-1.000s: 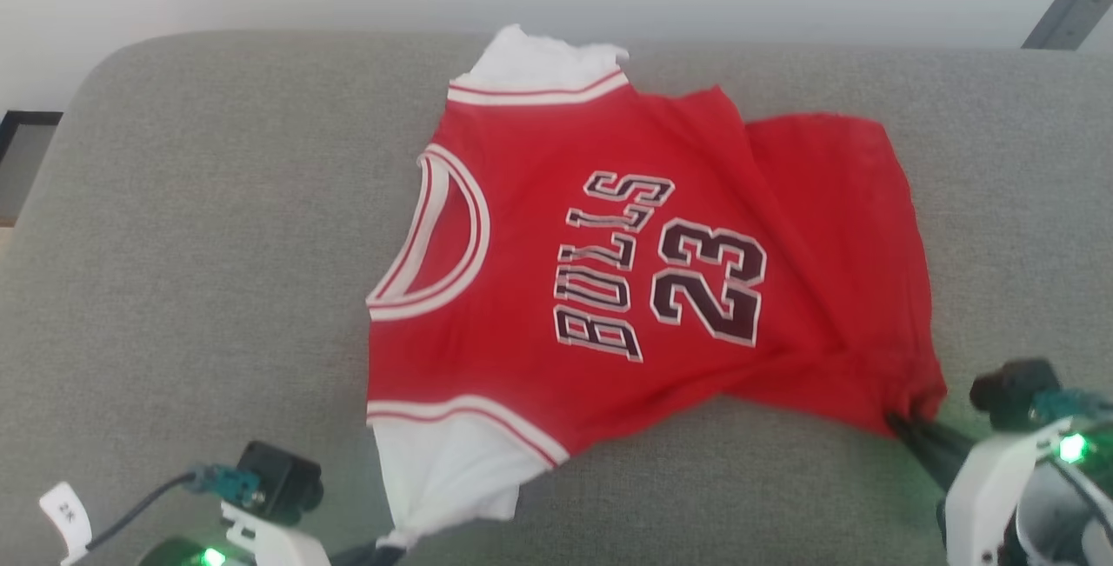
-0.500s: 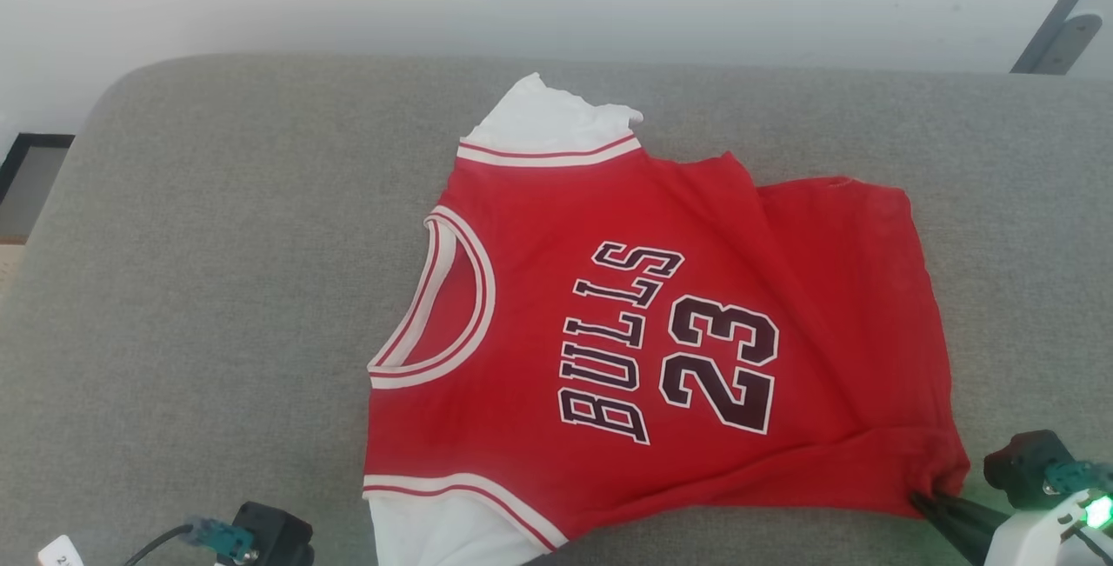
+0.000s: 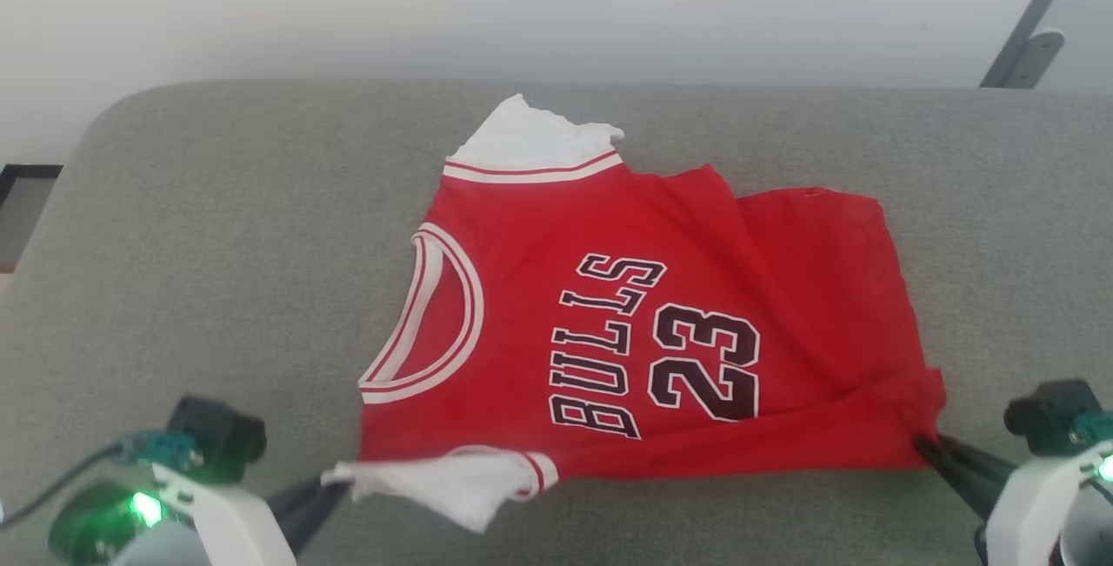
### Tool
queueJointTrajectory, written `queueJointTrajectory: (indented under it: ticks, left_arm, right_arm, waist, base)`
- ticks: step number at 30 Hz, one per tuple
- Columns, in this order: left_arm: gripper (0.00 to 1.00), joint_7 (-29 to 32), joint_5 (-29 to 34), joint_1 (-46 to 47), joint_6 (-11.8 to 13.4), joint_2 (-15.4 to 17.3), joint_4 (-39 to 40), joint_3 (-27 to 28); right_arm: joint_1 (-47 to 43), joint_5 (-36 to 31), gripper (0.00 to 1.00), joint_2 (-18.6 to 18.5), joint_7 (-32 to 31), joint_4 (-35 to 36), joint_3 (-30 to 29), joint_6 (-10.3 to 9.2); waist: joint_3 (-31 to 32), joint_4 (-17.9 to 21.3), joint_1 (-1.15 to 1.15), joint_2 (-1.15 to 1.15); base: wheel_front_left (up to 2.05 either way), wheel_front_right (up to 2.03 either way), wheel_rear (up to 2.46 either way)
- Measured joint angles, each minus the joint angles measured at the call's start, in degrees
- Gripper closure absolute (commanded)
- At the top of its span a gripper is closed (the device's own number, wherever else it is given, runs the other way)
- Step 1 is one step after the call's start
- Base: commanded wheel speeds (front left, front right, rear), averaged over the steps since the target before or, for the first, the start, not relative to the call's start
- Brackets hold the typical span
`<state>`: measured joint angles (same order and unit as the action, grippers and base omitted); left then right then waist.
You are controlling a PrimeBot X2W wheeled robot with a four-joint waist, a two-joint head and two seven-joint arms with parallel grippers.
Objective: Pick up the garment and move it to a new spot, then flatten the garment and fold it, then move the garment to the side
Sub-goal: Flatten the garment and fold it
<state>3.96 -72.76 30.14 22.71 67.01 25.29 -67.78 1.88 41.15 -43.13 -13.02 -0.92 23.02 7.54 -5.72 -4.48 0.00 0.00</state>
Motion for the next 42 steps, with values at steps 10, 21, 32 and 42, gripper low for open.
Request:
queueJointTrajectory:
  ticks: [10,21,32,42]
  left_arm:
    - [1.0,0.5,4.4,7.6,-5.8,-2.1,-7.0,2.9]
    - [1.0,0.6,6.7,14.3,-15.0,-10.9,-25.1,3.1]
    - [1.0,2.3,8.2,19.4,-24.1,-21.1,-46.1,0.8]
    - [0.96,2.5,7.9,20.6,-28.3,-29.2,-61.1,-0.8]
  right_arm:
    - [7.3,-4.7,1.0,4.8,-1.9,-2.2,-2.0,0.0]
    - [15.0,-11.5,1.0,11.0,-2.4,-10.9,-3.2,0.0]
    - [21.0,-13.0,1.0,15.6,-2.7,-19.8,-0.1,0.0]
    - [24.6,-12.3,0.93,17.5,-4.2,-26.2,2.2,0.0]
  waist:
    - [-0.2,2.3,0.0,0.0]
    - [-2.2,3.4,0.0,0.0]
    - [-4.5,3.7,0.0,0.0]
    - [-5.7,3.9,0.0,0.0]
  base:
    - [0.0,0.0,0.0]
    - [0.0,0.0,0.0]
    - [0.0,0.0,0.0]
    - [0.0,0.0,0.0]
